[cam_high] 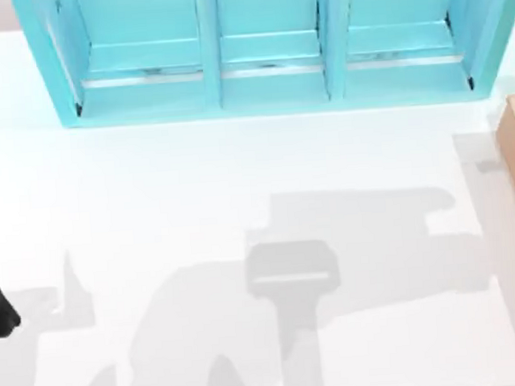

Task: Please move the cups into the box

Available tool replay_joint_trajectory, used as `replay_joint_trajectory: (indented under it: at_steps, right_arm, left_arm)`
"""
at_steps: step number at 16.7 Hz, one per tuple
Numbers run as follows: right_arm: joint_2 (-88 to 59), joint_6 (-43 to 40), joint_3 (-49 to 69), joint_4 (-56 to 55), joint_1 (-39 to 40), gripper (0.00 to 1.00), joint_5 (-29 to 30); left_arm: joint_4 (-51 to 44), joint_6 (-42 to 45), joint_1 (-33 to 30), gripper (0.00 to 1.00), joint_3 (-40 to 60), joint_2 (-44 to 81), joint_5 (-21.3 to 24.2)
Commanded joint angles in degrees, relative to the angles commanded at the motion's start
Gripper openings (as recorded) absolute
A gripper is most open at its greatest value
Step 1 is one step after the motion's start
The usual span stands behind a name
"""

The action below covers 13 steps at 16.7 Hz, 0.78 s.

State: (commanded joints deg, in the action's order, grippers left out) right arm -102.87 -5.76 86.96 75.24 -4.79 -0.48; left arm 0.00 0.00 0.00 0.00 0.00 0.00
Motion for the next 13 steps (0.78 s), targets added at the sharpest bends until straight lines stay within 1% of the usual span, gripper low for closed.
replay_joint_trajectory:
  at_steps: [4, 6, 8, 13]
  right_arm:
    - [-1.46, -11.76, 5.76, 4.05, -13.27, 0.00, -0.71]
    - [-1.68, -15.78, 7.71, 5.28, -17.46, 0.00, -1.04]
    - [-1.64, -17.53, 8.57, 5.76, -19.29, 0.00, -1.25]
    - [-1.49, -17.47, 8.24, 5.44, -19.10, 0.00, -1.15]
  left_arm:
    - [0.00, 0.00, 0.00, 1.00, 0.00, 0.00, 0.00]
    - [0.00, 0.00, 0.00, 1.00, 0.00, 0.00, 0.00]
    - [0.00, 0.00, 0.00, 1.00, 0.00, 0.00, 0.00]
    - [0.00, 0.00, 0.00, 1.00, 0.00, 0.00, 0.00]
